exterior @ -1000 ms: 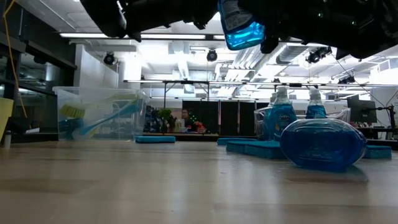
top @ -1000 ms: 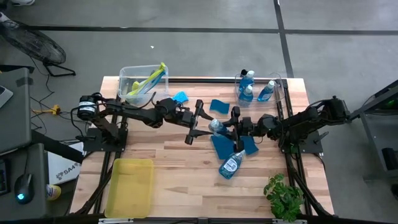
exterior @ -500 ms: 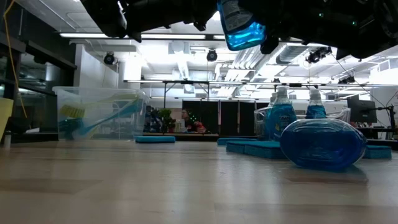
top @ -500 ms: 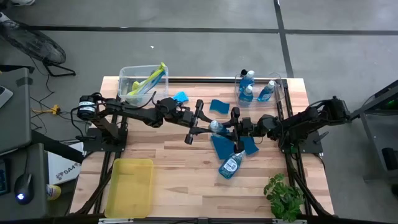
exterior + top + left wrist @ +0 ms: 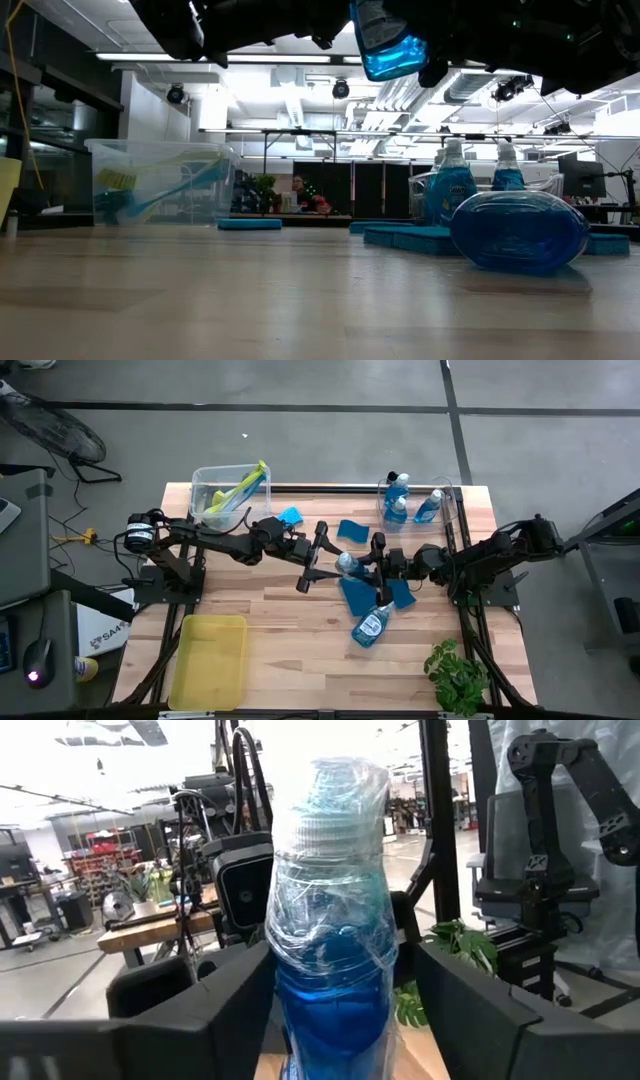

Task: Pick & Place Kitchen Sink Supplies
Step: Put the left soap dispenser into the transparent bin

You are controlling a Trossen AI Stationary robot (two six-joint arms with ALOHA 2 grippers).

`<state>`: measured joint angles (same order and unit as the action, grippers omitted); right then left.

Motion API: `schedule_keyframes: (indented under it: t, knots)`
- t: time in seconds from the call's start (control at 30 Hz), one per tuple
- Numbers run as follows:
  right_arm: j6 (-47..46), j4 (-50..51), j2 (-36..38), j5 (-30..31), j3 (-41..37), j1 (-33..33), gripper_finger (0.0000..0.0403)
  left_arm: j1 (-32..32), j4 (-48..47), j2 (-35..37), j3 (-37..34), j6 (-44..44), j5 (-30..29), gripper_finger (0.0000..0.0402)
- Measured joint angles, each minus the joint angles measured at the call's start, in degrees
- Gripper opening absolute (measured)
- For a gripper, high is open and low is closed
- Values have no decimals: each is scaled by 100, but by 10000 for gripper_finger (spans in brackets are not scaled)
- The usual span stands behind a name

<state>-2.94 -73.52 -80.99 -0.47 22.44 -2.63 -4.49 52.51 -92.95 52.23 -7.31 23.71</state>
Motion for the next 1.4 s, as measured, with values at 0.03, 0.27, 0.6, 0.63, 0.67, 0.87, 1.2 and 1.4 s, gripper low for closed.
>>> schedule_keyframes:
  t: [0.03,0.27,0.6,0.63,0.67,0.87,1.2,1.4]
  knots:
    - [2,0,0,-2,0,0,115,0,2,0,0,0,21,240]
    - [-55,5,-2,-11,0,0,115,0,127,-363,246,-7,245,245]
    - [-114,144,-2,-32,1,-7,115,-2,-77,-610,584,2,522,231]
    - [-114,151,-2,-42,1,-7,115,-2,-115,-610,586,2,524,224]
    - [-114,167,-2,-48,1,-7,115,-2,-172,-610,589,-5,524,216]
    - [-94,213,-7,-20,1,-7,115,-9,-307,-587,590,0,587,156]
    - [-118,272,-4,33,1,-7,123,-9,-369,-579,588,7,544,137]
    - [-288,429,7,34,1,-7,182,-9,-512,-579,583,46,445,135]
